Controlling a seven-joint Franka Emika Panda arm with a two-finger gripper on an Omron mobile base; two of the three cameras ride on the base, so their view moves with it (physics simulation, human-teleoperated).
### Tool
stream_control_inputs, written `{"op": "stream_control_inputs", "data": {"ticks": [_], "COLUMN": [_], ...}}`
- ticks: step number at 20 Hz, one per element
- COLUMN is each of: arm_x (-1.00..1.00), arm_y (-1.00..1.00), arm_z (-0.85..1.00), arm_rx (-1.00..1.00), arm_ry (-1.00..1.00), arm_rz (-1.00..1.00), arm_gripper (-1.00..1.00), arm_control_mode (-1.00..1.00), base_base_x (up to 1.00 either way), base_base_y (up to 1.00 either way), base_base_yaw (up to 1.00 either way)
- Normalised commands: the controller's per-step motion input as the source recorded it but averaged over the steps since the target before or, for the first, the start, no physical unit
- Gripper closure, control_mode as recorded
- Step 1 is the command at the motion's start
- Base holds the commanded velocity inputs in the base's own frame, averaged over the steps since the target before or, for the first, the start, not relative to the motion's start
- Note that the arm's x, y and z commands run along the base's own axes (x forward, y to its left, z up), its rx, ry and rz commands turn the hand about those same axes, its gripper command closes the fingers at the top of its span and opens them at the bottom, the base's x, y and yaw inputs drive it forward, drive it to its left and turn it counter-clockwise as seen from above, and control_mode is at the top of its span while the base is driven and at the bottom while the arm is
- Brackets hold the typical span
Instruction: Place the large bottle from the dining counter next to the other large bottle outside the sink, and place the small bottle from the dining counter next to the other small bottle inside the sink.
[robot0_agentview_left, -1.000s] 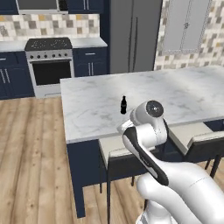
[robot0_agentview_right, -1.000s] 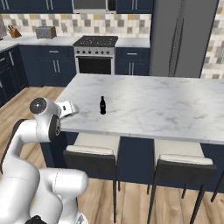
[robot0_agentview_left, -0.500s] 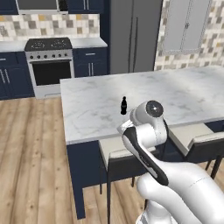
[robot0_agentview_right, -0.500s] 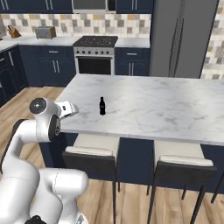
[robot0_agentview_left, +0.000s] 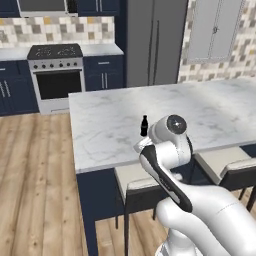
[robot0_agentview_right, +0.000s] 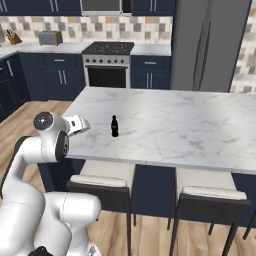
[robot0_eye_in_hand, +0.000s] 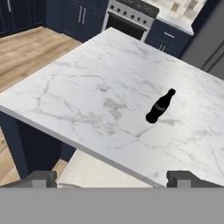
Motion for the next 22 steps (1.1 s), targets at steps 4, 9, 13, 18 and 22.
{"op": "stream_control_inputs", "data": {"ticks": [4,9,13,18,22], "arm_x": [0.0,0.0,0.0,0.0,0.0], "arm_y": [0.0,0.0,0.0,0.0,0.0], "arm_z": [0.0,0.0,0.0,0.0,0.0], "arm_rx": [0.0,0.0,0.0,0.0,0.02], "arm_ry": [0.0,0.0,0.0,0.0,0.0], "arm_rz": [0.0,0.0,0.0,0.0,0.0], "arm_gripper": [-1.0,-1.0,-1.0,-1.0,-1.0], "arm_control_mode": [1.0,1.0,1.0,1.0,-1.0], "base_base_x": [0.3,0.26,0.06,0.0,0.0], "base_base_y": [-0.05,-0.04,0.0,0.0,0.0], "base_base_yaw": [0.0,0.0,0.0,0.0,0.0]}}
